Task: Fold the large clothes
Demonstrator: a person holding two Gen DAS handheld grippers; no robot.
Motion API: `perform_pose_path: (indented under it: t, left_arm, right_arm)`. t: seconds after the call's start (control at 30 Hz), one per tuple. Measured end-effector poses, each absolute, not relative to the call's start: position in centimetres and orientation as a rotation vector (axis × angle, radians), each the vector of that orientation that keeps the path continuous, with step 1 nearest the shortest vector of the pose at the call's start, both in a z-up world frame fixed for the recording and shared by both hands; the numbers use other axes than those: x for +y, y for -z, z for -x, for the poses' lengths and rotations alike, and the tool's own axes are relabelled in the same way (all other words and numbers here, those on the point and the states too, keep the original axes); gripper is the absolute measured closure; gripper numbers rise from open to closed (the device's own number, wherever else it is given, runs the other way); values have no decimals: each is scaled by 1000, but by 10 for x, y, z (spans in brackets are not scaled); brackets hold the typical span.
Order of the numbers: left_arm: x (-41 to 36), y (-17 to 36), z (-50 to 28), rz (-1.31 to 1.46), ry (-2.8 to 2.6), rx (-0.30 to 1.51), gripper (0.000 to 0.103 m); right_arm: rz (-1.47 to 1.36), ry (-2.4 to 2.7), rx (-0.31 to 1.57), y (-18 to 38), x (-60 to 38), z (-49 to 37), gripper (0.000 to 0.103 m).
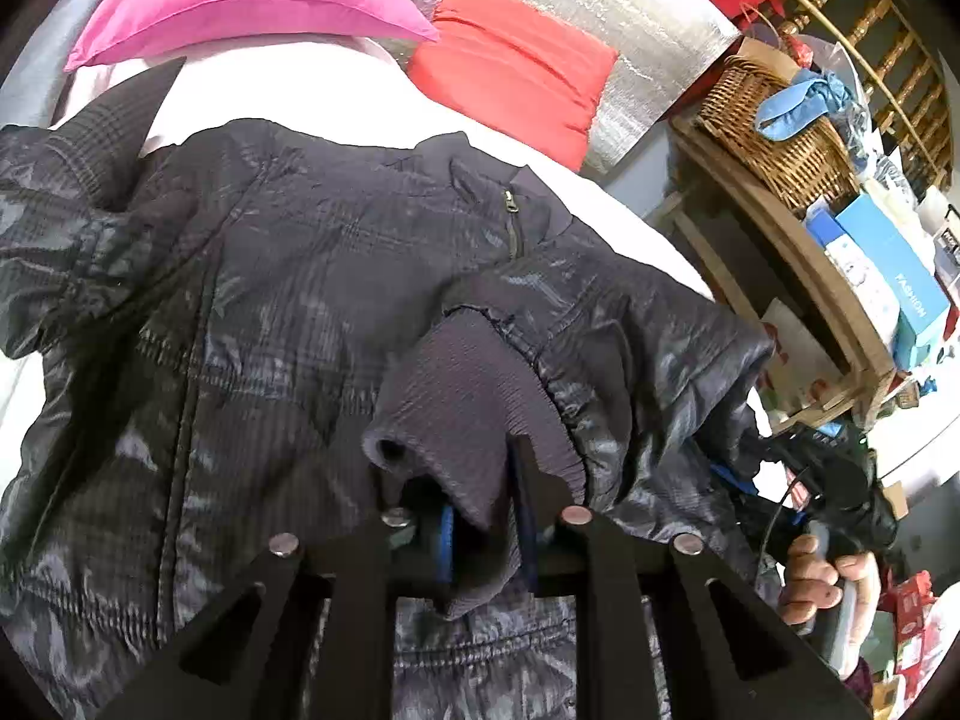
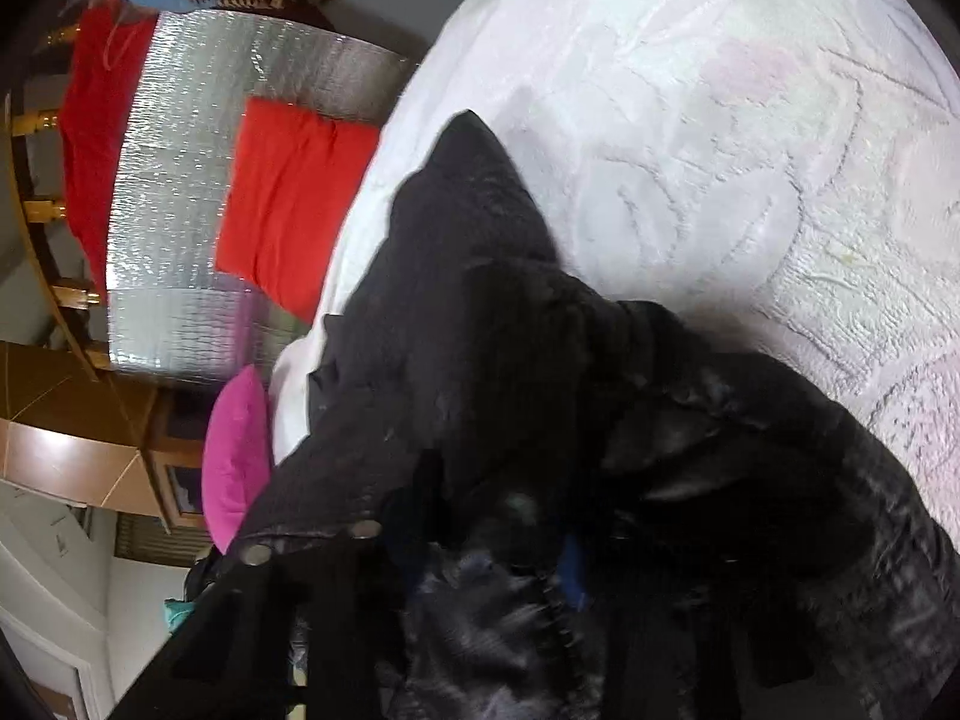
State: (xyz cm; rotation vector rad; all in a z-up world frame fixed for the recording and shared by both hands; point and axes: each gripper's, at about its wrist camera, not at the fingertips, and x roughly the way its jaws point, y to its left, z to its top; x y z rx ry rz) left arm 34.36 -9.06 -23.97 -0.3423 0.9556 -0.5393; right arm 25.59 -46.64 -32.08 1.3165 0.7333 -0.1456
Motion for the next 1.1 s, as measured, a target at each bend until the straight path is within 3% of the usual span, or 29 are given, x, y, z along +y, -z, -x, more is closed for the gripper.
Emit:
perform_pose_path:
  t: [0.13, 0.43, 1.1]
  left_arm:
    - [-88, 231, -345, 327, 551, 916, 90]
    - [-42, 198, -363, 329, 473, 799, 90]
    - [-18, 206, -378, 382, 407, 804, 90]
  right_arm:
    - [-1276, 169, 717, 311, -466, -250, 78]
    - [-1182, 200, 732, 293, -467, -247, 78]
    - [-1159, 172, 818, 306, -455, -253, 79]
